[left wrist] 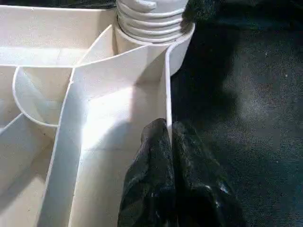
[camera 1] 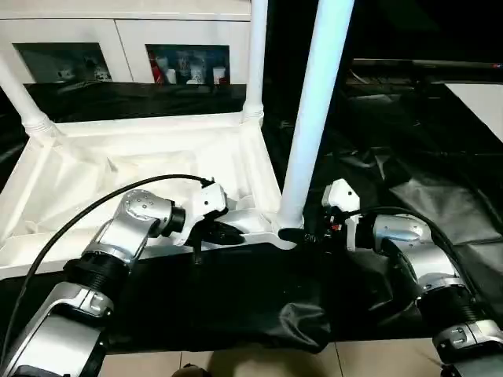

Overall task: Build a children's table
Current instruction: Rotate leg to tighten

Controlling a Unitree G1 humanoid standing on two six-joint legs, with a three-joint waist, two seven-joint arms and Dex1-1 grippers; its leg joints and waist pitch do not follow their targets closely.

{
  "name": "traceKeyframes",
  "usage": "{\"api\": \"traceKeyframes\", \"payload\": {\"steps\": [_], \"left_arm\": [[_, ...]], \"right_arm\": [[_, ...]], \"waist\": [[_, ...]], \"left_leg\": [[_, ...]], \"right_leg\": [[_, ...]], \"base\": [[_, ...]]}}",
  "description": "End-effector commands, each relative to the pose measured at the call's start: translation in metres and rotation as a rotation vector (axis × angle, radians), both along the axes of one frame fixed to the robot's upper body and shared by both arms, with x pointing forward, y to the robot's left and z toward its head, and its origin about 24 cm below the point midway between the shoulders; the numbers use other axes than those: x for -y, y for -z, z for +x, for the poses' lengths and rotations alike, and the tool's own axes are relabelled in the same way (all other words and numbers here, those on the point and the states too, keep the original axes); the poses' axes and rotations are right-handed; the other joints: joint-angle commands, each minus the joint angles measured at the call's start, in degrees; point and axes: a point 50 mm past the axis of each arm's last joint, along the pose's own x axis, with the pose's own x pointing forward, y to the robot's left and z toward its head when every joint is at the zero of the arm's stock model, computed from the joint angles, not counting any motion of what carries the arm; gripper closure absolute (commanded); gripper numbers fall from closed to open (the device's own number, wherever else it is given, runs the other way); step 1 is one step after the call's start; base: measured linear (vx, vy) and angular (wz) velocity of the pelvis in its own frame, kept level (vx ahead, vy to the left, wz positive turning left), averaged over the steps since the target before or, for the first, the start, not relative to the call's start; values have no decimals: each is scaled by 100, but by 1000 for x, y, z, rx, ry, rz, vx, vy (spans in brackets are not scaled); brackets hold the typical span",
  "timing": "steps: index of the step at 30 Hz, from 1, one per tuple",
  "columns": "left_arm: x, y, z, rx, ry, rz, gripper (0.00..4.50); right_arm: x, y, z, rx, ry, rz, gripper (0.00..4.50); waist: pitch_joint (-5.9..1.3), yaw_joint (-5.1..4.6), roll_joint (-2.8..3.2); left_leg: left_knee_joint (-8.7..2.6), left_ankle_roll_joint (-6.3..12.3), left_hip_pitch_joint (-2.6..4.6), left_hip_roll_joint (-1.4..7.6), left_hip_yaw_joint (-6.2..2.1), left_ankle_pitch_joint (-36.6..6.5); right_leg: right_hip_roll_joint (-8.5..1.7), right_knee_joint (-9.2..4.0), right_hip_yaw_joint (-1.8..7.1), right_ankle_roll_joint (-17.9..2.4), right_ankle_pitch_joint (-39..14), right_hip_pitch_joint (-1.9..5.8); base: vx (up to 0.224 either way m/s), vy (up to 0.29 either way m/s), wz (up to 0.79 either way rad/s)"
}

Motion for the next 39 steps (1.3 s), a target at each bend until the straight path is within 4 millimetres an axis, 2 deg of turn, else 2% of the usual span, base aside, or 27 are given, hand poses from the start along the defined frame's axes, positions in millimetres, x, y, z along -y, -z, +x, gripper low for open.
{"api": "traceKeyframes", "payload": {"steps": [1,2,4,5,6,7,9,10,11,12,13,15,17,18,20,23,25,27,28,31,32,33,34,35,36,37,39], "left_arm": [[3,15,-3,-44,-10,67,450],[4,16,-2,-38,-26,74,450],[9,18,3,-17,-100,69,450],[11,19,4,-16,-118,66,450],[17,20,6,-10,-153,58,450],[21,21,8,-2,-182,56,450],[32,22,13,12,-253,48,450],[39,23,18,22,-321,45,450],[43,23,20,26,-356,45,450],[51,22,24,37,-398,47,450],[52,22,24,38,-403,48,450],[66,19,29,50,-441,45,450],[73,19,30,58,-457,51,450],[77,18,31,65,-460,56,450],[82,18,32,78,-460,65,450],[86,18,32,91,-445,73,450],[85,18,31,93,-421,74,450],[83,18,31,95,-417,75,450],[83,18,31,99,-411,76,450],[74,18,31,115,-388,90,450],[71,18,31,115,-384,91,450],[68,17,31,117,-373,91,450],[63,17,29,116,-346,93,450],[59,18,28,111,-336,97,450],[54,18,26,99,-307,94,450],[52,18,24,95,-289,90,450],[49,18,23,93,-263,90,450]], "right_arm": [[-5,10,2,-19,51,-23,183],[-4,12,3,-17,81,-34,183],[-6,20,7,-11,192,-57,183],[-6,21,7,-11,216,-60,184],[-10,26,9,-17,296,-47,184],[-13,28,10,-26,342,-26,184],[-22,33,13,-51,474,15,184],[-29,36,15,-69,569,27,184],[-33,37,17,-80,619,29,184],[-40,40,20,-106,716,41,184],[-41,40,20,-109,728,42,185],[-50,41,27,-145,896,71,185],[-56,40,30,-153,956,84,185],[-59,39,32,-142,979,83,185],[-64,36,35,-124,995,78,185],[-75,28,36,-107,907,145,185],[-76,20,36,-70,858,202,129],[-74,16,36,-47,845,208,115],[-72,15,36,-39,842,209,111],[-58,8,36,-21,784,228,72],[-54,7,35,-17,740,223,72],[-50,6,32,-10,678,211,65],[-43,4,28,0,590,184,65],[-37,4,24,17,538,157,65],[-27,2,18,28,449,126,65],[-23,2,15,25,416,120,65],[-18,0,13,25,373,117,65]], "waist": [[-356,1,48],[-356,1,48],[-292,-45,44],[-275,-45,40],[-268,-57,52],[-231,-84,63],[-251,-116,71],[-267,-125,54],[-267,-138,73],[-274,-176,58],[-274,-176,58],[-292,-202,71],[-304,-192,70],[-320,-192,73],[-323,-190,85],[-317,-183,72],[-323,-167,65],[-328,-159,70],[-329,-160,57],[-322,-164,25],[-318,-151,35],[-323,-153,5],[-323,-145,15],[-324,-135,-2],[-327,-149,5],[-315,-143,-45],[-325,-164,-25]], "left_leg": [[-348,372,120,236,-96,-785],[-348,372,120,236,-96,-785],[-406,132,144,238,-102,-1270],[-445,-17,174,236,-129,-1607],[-460,-85,194,243,-133,-1750],[-490,-196,225,239,-151,-2070],[-519,-327,261,242,-198,-2349],[-527,-355,259,246,-208,-2310],[-529,-388,263,243,-201,-2297],[-526,-414,273,219,-206,-2381],[-526,-414,273,219,-206,-2381],[-517,-351,256,196,-199,-2334],[-517,-322,263,198,-199,-2304],[-519,-292,235,199,-194,-2168],[-513,-280,229,191,-181,-2096],[-508,-180,203,185,-173,-2028],[-497,-69,185,190,-161,-1843],[-487,-6,190,192,-148,-1700],[-488,40,165,186,-152,-1624],[-487,141,147,190,-151,-1516],[-490,180,151,197,-156,-1464],[-479,233,132,198,-151,-1372],[-476,256,129,203,-154,-1318],[-464,308,100,206,-165,-1145],[-452,358,89,200,-153,-1116],[-439,449,89,201,-149,-1085],[-423,522,99,213,-138,-998]], "right_leg": [[-338,-317,201,-1701,160,287],[-338,-317,201,-1701,160,287],[-359,-420,219,-1575,-657,247],[-374,-475,222,-1419,-1303,255],[-376,-500,229,-1346,-1577,239],[-384,-561,231,-1194,-2142,204],[-392,-603,241,-1015,-2492,176],[-384,-597,233,-1007,-2403,196],[-374,-586,240,-1023,-2300,172],[-362,-595,232,-1040,-2246,156],[-362,-595,232,-1040,-2246,156],[-387,-610,245,-1025,-2161,149],[-379,-615,238,-1004,-2085,150],[-372,-590,243,-1025,-1782,166],[-368,-579,243,-1050,-1578,168],[-374,-575,243,-1030,-1494,194],[-373,-565,247,-1048,-1241,211],[-364,-539,250,-1125,-993,214],[-362,-528,241,-1151,-912,248],[-370,-534,237,-1146,-952,273],[-362,-534,233,-1133,-929,282],[-363,-524,226,-1146,-822,294],[-366,-514,229,-1153,-767,294],[-362,-488,217,-1162,-559,346],[-363,-480,222,-1185,-466,330],[-373,-481,222,-1205,-440,334],[-382,-474,226,-1344,-421,313]], "base": [[0,0,0],[0,0,0],[0,0,0],[0,0,0],[0,0,0],[0,0,0],[0,0,0],[0,0,0],[0,0,0],[0,0,0],[0,0,0],[0,0,0],[0,0,0],[0,0,0],[0,0,0],[0,0,0],[0,0,0],[0,0,0],[0,0,0],[0,0,0],[0,0,0],[0,0,0],[0,0,0],[0,0,0],[0,0,0],[0,0,0],[0,0,0]]}}
